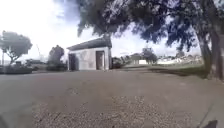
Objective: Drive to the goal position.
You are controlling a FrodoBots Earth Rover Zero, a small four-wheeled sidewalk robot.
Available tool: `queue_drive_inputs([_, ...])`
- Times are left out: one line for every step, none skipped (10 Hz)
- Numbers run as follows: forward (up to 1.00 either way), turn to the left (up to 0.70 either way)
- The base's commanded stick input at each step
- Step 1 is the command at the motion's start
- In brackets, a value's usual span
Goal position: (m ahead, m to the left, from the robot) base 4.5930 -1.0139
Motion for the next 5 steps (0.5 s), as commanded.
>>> queue_drive_inputs([0.70,-0.17])
queue_drive_inputs([0.70,-0.17])
queue_drive_inputs([0.70,-0.17])
queue_drive_inputs([0.70,-0.17])
queue_drive_inputs([0.70,-0.17])
